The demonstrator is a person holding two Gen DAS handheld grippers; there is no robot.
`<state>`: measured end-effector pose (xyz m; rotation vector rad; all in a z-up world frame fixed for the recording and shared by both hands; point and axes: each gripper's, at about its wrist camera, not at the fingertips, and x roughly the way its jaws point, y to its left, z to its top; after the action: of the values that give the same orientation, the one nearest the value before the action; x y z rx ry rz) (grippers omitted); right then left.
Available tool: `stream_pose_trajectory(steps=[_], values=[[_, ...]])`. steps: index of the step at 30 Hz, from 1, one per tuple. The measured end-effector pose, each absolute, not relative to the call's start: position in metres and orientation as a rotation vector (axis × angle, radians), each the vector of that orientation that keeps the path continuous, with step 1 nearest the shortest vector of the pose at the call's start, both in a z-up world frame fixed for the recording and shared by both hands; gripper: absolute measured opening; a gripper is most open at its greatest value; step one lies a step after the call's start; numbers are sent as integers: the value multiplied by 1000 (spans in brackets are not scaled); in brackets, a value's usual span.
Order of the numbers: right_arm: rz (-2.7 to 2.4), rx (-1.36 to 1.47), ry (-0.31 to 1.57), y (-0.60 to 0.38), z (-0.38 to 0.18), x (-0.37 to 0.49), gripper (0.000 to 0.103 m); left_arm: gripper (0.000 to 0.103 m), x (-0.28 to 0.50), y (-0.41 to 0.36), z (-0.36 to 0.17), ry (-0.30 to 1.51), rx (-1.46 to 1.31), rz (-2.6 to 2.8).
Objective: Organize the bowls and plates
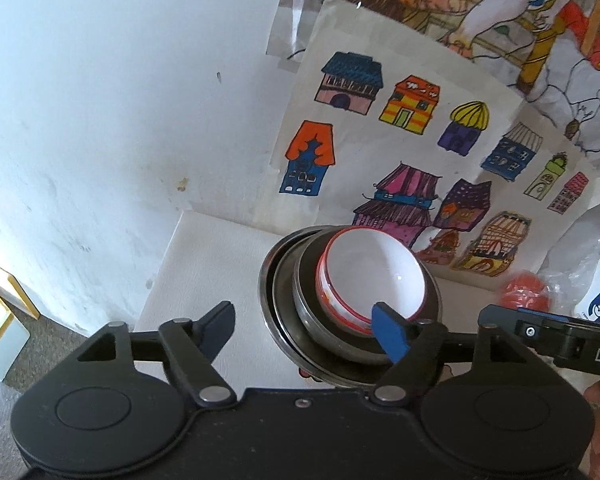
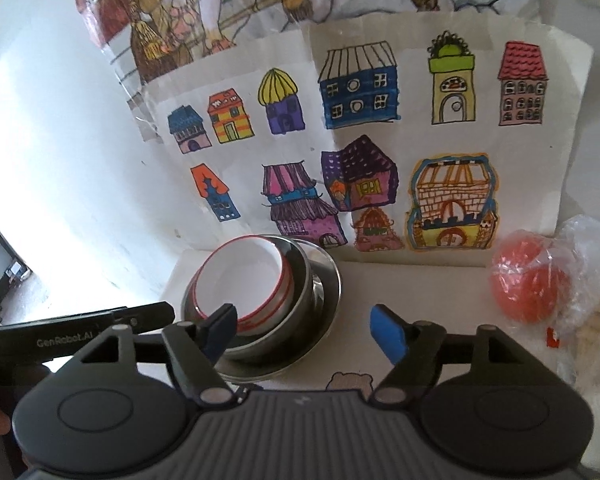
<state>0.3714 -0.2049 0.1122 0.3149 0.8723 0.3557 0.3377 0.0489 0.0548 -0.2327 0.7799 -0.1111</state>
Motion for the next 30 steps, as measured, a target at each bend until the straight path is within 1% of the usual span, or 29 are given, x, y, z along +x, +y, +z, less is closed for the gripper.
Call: stream_pose_trajectory(steps=[2, 7, 11, 16, 19, 30], values=[[354, 318, 854, -206, 113, 366, 87, 85, 331, 48, 56, 758, -231, -114], [331, 306, 783, -213, 117, 346, 93, 94, 313, 44, 59, 697, -201, -101], [322, 287, 737, -218, 120, 329, 97, 95, 297, 44, 58, 664, -193, -91], [296, 259, 674, -223, 124, 303, 99, 98, 276, 41, 56, 617, -182, -82], [265, 255, 637, -230, 125, 286, 101, 100, 259, 40, 54, 578, -174, -74], [168, 157, 527, -231, 124, 221, 103, 102, 204, 23, 45, 488, -131, -79]])
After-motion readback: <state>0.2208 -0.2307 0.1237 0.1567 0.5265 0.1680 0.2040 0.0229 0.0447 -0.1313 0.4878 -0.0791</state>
